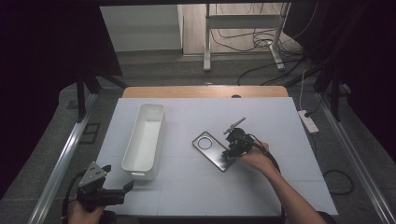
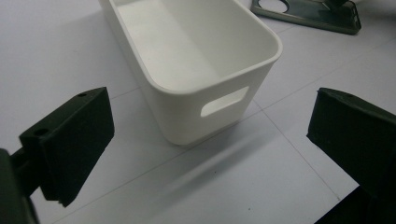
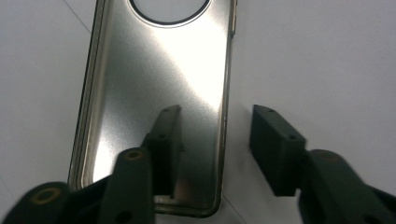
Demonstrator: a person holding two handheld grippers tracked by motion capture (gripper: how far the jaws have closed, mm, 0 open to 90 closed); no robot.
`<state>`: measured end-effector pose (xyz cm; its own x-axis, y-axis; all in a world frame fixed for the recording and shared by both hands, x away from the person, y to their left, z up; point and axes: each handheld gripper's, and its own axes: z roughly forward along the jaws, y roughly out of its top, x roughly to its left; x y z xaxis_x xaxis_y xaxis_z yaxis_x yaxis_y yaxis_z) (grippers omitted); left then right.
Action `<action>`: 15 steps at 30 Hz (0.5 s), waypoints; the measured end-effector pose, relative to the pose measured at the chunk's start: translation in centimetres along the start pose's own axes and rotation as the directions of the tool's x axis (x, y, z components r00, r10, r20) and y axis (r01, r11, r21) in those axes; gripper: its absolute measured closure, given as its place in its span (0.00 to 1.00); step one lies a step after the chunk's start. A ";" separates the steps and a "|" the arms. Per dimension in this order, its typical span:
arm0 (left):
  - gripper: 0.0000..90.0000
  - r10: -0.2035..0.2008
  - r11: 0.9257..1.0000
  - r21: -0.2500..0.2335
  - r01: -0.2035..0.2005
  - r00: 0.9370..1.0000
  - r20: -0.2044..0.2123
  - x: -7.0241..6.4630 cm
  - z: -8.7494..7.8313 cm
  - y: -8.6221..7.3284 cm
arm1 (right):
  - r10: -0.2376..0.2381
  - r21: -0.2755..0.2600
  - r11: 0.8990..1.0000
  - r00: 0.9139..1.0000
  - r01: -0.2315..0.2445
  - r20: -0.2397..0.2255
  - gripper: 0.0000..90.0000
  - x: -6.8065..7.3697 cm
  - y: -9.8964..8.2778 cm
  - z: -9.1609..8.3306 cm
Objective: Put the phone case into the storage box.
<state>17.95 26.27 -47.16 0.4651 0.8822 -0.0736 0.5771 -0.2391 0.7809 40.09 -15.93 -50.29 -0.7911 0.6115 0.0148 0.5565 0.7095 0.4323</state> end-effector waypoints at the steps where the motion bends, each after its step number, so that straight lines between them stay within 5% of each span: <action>1: 0.02 0.000 1.000 0.000 0.000 1.000 0.000 0.0 0.0 0.0 | -0.002 -0.001 1.000 1.000 0.002 0.005 0.73 0.0 0.0 0.0; 7: 0.02 0.004 1.000 0.000 -0.004 1.000 -0.003 0.0 0.0 0.0 | 0.014 0.005 1.000 1.000 -0.014 -0.018 0.96 -0.7 -0.1 -0.2; 15: 0.03 0.003 1.000 0.009 -0.003 1.000 -0.005 -0.1 0.1 0.1 | 0.034 0.009 0.999 0.999 -0.034 -0.010 0.98 -0.5 0.0 -0.2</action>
<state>18.01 26.14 -47.16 0.4631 0.8837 -0.0682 0.5820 -0.2452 0.7754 40.43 -16.30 -50.11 -0.7742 0.6319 0.0380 0.5852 0.6915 0.4235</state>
